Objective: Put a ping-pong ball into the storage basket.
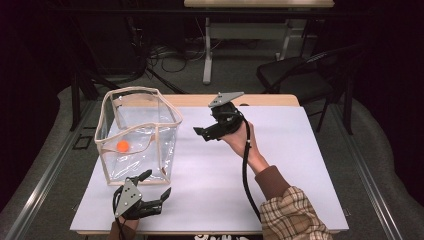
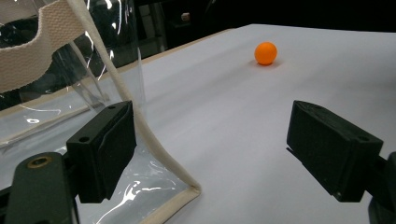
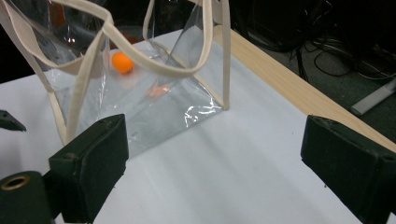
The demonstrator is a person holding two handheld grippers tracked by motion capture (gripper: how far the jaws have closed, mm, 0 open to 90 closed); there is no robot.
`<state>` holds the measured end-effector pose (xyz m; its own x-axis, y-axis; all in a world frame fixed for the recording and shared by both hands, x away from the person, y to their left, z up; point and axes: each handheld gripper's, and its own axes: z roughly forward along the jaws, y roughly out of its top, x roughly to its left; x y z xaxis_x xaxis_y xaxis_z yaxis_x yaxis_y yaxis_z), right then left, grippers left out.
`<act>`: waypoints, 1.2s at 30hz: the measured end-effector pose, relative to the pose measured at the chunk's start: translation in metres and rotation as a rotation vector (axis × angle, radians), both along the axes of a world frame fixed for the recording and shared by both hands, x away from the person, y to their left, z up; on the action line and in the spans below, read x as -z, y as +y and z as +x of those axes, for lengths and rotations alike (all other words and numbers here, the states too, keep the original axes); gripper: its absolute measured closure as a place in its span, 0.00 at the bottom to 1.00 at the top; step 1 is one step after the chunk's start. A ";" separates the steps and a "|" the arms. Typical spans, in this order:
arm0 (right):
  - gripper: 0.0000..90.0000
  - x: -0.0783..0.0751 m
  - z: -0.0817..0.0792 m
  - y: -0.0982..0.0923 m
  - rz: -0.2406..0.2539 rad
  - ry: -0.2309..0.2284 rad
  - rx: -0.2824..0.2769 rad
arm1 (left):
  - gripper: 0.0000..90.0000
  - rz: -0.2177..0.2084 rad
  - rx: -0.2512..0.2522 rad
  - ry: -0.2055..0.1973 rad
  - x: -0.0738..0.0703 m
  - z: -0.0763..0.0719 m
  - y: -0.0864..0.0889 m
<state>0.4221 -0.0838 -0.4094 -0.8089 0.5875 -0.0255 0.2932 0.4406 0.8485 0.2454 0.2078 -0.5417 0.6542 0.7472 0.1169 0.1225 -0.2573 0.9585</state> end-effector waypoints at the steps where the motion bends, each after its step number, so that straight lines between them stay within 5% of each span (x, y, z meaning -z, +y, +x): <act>1: 0.08 0.001 -0.001 -0.002 -0.002 0.002 0.002 | 0.18 -0.002 -0.001 0.002 0.000 0.000 0.000; 11: 0.06 0.008 -0.007 -0.010 0.005 0.006 0.005 | 0.18 0.000 -0.002 0.001 0.000 0.000 0.000; 12: 0.05 0.022 -0.018 -0.023 0.006 0.004 0.018 | 0.18 -0.001 -0.001 0.001 0.000 0.000 0.000; 36: 0.01 0.073 -0.057 -0.068 0.008 0.019 0.078 | 0.18 0.004 0.001 0.000 0.000 0.000 -0.001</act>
